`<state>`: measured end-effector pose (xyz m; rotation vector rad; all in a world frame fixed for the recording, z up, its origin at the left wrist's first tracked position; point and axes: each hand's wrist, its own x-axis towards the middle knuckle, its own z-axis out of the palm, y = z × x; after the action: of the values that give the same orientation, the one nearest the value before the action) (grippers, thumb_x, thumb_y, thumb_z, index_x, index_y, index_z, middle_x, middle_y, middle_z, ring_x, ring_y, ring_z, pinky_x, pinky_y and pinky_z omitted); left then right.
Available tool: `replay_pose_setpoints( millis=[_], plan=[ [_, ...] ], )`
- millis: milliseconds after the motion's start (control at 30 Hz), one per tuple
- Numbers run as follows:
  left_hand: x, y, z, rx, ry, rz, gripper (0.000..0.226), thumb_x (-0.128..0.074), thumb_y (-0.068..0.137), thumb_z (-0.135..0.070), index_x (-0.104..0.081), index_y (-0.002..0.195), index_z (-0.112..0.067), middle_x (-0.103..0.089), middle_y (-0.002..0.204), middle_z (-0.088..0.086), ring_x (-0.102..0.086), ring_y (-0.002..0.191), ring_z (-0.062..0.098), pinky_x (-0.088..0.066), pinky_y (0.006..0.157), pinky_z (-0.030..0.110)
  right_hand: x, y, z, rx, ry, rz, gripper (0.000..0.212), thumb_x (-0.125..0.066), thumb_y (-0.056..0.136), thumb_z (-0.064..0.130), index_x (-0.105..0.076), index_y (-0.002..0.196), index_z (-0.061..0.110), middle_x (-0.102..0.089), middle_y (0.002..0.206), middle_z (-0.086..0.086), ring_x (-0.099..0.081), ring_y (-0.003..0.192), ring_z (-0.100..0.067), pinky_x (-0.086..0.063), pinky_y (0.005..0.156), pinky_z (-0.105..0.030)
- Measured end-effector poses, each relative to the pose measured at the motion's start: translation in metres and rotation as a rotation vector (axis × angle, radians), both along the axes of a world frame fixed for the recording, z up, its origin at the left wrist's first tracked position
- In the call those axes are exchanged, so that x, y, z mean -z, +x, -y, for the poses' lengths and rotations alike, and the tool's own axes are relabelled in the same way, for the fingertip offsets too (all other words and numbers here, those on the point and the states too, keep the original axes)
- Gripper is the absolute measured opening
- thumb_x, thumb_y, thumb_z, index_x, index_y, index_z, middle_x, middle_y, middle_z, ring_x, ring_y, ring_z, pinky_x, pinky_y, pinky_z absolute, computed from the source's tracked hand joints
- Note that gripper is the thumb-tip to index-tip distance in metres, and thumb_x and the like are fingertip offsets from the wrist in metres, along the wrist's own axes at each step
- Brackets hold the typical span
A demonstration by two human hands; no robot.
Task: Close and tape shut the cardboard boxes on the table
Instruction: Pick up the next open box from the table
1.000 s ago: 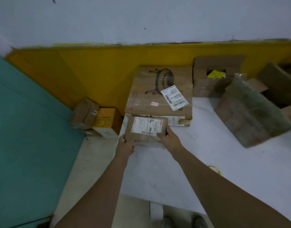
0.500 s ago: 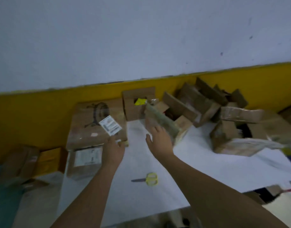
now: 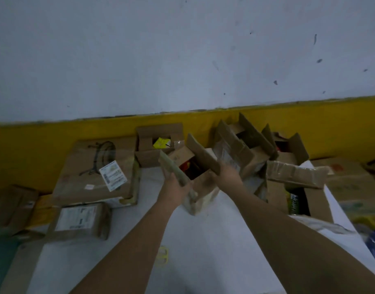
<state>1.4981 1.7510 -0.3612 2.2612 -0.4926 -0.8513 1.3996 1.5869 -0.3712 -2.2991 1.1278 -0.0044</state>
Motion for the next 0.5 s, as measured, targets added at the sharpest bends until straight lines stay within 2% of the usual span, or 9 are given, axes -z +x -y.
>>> replay_pose_setpoints(
  millis=[67, 133, 200, 267, 333, 400, 433, 500],
  plan=[
    [0.011, -0.003, 0.007, -0.048, -0.004, -0.077, 0.100, -0.068, 0.086, -0.049, -0.006, 0.156, -0.014, -0.045, 0.146, 0.011, -0.053, 0.124, 0.030, -0.047, 0.094, 0.032, 0.005, 0.010, 0.005, -0.028, 0.006, -0.037, 0.021, -0.048, 0.099, 0.026, -0.054, 0.118, 0.018, -0.057, 0.096, 0.001, -0.059, 0.091, -0.019, -0.053, 0.080, -0.034],
    [0.016, -0.002, 0.007, -0.064, 0.041, -0.128, 0.100, -0.069, 0.085, -0.045, -0.003, 0.156, -0.018, -0.044, 0.144, 0.012, -0.054, 0.121, 0.032, -0.052, 0.096, 0.043, 0.008, 0.017, 0.012, 0.021, 0.055, -0.054, 0.019, -0.048, 0.099, 0.023, -0.056, 0.112, 0.013, -0.059, 0.098, -0.005, -0.060, 0.092, -0.023, -0.053, 0.080, -0.036],
    [0.018, 0.004, 0.003, -0.061, 0.107, -0.145, 0.087, -0.066, 0.088, -0.037, -0.012, 0.152, -0.017, -0.051, 0.134, 0.013, -0.059, 0.109, 0.032, -0.057, 0.088, 0.046, 0.005, 0.018, 0.021, 0.058, 0.192, -0.103, 0.020, -0.050, 0.097, 0.022, -0.055, 0.110, 0.008, -0.059, 0.103, -0.010, -0.061, 0.098, -0.027, -0.055, 0.088, -0.041],
    [0.006, 0.007, -0.005, -0.016, 0.156, -0.097, 0.065, -0.064, 0.090, -0.033, -0.028, 0.139, -0.010, -0.058, 0.114, 0.011, -0.062, 0.097, 0.029, -0.058, 0.080, 0.043, -0.004, 0.011, 0.030, 0.101, 0.468, -0.140, 0.019, -0.054, 0.095, 0.012, -0.053, 0.110, 0.002, -0.058, 0.108, -0.015, -0.061, 0.101, -0.031, -0.056, 0.088, -0.043],
    [-0.007, 0.009, -0.018, 0.001, 0.122, -0.081, 0.036, -0.065, 0.091, -0.029, -0.043, 0.115, -0.013, -0.057, 0.102, 0.005, -0.061, 0.098, 0.027, -0.054, 0.078, 0.037, -0.013, -0.001, 0.030, 0.097, 0.694, -0.188, 0.019, -0.056, 0.092, -0.001, -0.052, 0.111, -0.002, -0.057, 0.108, -0.017, -0.062, 0.095, -0.031, -0.058, 0.074, -0.035],
    [-0.019, 0.009, -0.033, -0.059, 0.033, -0.195, 0.031, -0.064, 0.092, -0.028, -0.045, 0.115, -0.019, -0.058, 0.107, 0.005, -0.060, 0.099, 0.024, -0.050, 0.075, 0.031, -0.021, -0.016, 0.023, 0.054, 0.728, -0.278, 0.012, -0.057, 0.090, -0.003, -0.054, 0.102, -0.001, -0.057, 0.095, -0.014, -0.060, 0.079, -0.024, -0.054, 0.051, -0.026],
    [-0.021, 0.008, -0.041, -0.108, 0.019, -0.268, 0.035, -0.063, 0.092, -0.027, -0.043, 0.120, -0.022, -0.060, 0.110, 0.005, -0.061, 0.095, 0.022, -0.050, 0.069, 0.030, -0.024, -0.024, 0.017, 0.056, 0.730, -0.302, 0.007, -0.057, 0.090, -0.002, -0.055, 0.096, 0.001, -0.056, 0.089, -0.012, -0.059, 0.074, -0.022, -0.051, 0.046, -0.024],
    [-0.022, -0.001, -0.057, -0.210, 0.011, -0.401, 0.029, -0.057, 0.091, -0.017, -0.045, 0.118, -0.018, -0.063, 0.106, 0.009, -0.063, 0.086, 0.022, -0.054, 0.065, 0.032, -0.028, -0.039, 0.004, 0.098, 0.757, -0.295, 0.008, -0.056, 0.089, -0.002, -0.055, 0.094, 0.004, -0.058, 0.088, -0.012, -0.060, 0.073, -0.021, -0.052, 0.049, -0.026]
  ],
)
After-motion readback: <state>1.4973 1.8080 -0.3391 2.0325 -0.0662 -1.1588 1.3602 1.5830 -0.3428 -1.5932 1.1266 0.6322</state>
